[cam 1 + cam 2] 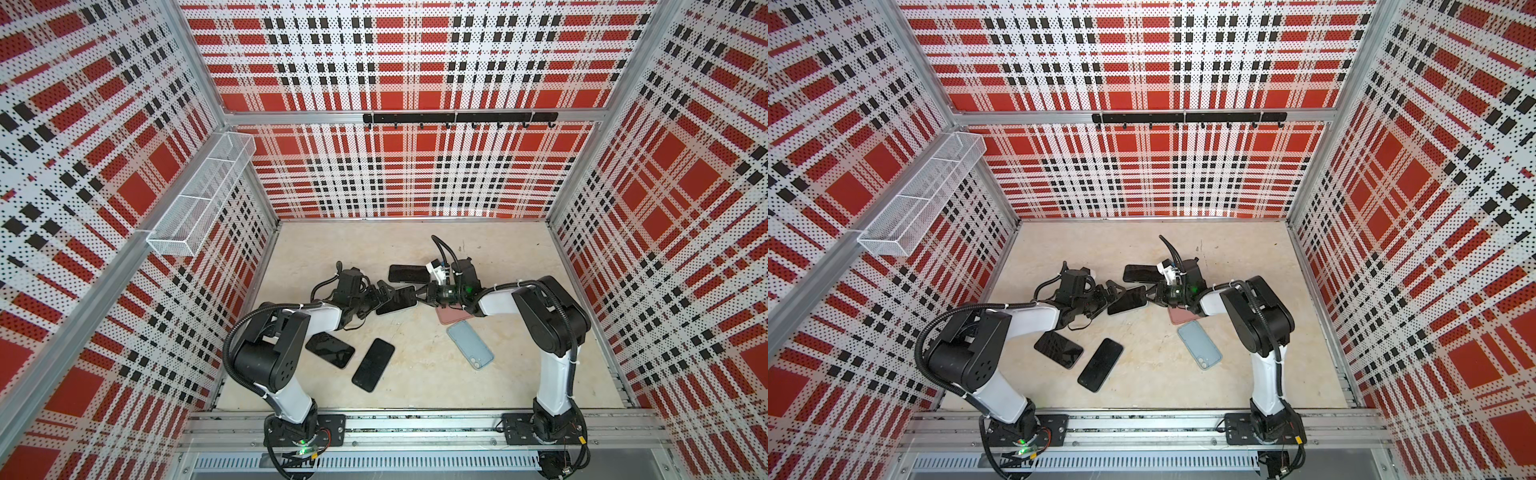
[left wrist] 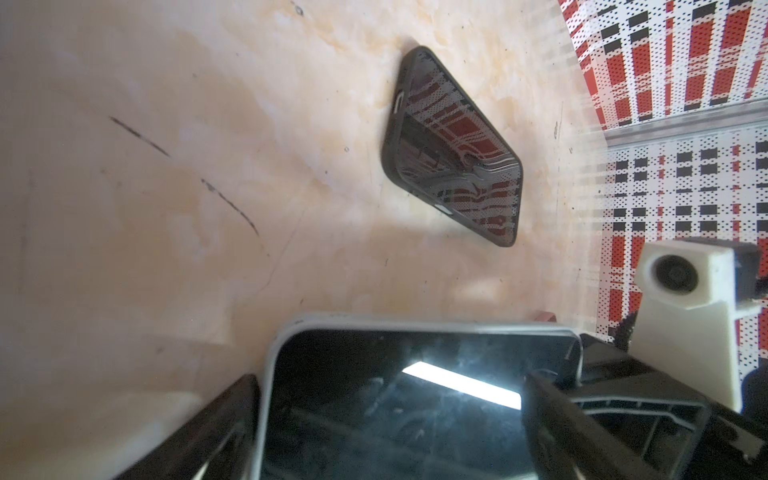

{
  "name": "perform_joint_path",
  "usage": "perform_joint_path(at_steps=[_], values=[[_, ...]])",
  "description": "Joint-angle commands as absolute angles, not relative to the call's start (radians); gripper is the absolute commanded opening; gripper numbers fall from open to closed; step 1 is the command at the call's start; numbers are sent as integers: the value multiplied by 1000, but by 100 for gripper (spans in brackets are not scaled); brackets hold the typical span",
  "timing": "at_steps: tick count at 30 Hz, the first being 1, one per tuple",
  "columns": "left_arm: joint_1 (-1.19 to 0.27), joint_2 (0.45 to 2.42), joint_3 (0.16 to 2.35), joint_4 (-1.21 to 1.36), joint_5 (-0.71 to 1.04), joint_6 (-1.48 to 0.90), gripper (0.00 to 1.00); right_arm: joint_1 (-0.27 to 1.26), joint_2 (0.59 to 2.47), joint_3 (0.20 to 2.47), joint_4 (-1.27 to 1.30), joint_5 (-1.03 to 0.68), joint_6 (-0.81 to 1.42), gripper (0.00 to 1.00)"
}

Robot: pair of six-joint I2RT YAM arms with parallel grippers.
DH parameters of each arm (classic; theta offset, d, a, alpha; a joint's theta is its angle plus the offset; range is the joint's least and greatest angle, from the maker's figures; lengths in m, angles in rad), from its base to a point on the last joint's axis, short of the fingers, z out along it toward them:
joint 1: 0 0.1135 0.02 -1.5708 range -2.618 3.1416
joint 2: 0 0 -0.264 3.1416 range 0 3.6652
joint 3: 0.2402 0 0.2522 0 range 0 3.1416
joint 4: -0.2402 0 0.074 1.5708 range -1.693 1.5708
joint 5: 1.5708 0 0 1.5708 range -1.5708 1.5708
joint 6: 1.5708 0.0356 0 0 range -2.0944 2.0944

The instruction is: Put the phone into the phone case

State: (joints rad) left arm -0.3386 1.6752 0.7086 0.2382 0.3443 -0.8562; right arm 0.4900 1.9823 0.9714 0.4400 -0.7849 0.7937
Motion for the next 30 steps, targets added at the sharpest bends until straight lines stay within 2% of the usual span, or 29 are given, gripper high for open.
perform_joint_path(at_steps=[1, 7, 14, 21, 26, 30], values=[[-333, 1679, 690, 191, 357, -861, 100, 502, 1919, 975, 441, -764, 750, 0], [-320, 1586, 683, 190, 374, -862, 100, 484, 1844, 969, 501, -779, 790, 0], [-310, 1360, 663, 190, 384, -840, 99, 434, 1751, 954, 547, -846, 843, 0], [-248, 1249, 673, 190, 568, -801, 100, 395, 1646, 937, 543, -952, 861, 0], [-247, 1207, 639, 240, 639, -790, 100, 392, 1587, 929, 526, -991, 871, 0], [-267, 1190, 626, 308, 689, -798, 91, 392, 1589, 901, 622, -1011, 947, 0]])
